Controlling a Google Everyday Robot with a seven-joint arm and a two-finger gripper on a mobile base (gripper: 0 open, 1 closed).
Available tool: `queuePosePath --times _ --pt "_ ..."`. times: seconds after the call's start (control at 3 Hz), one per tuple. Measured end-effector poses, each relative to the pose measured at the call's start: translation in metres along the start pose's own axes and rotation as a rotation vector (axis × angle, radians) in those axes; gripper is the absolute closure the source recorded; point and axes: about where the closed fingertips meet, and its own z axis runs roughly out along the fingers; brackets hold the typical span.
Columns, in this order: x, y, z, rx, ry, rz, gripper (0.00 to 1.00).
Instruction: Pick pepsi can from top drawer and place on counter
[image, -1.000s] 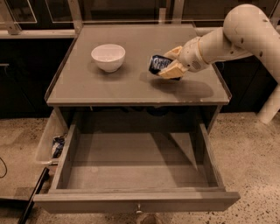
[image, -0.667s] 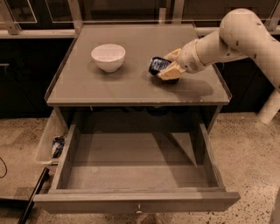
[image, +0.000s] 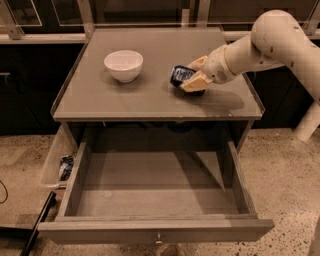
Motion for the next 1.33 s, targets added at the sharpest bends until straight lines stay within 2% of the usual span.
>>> queuePosePath --times 0.67,1.0,1.33 --pt "0.0 0.0 0.0 0.0 0.0 0.0 0.12" --pt "0.0 0.0 0.0001 0.0 0.0 0.0 0.0" --pt "0.0 0.0 0.0001 0.0 0.0 0.0 0.0"
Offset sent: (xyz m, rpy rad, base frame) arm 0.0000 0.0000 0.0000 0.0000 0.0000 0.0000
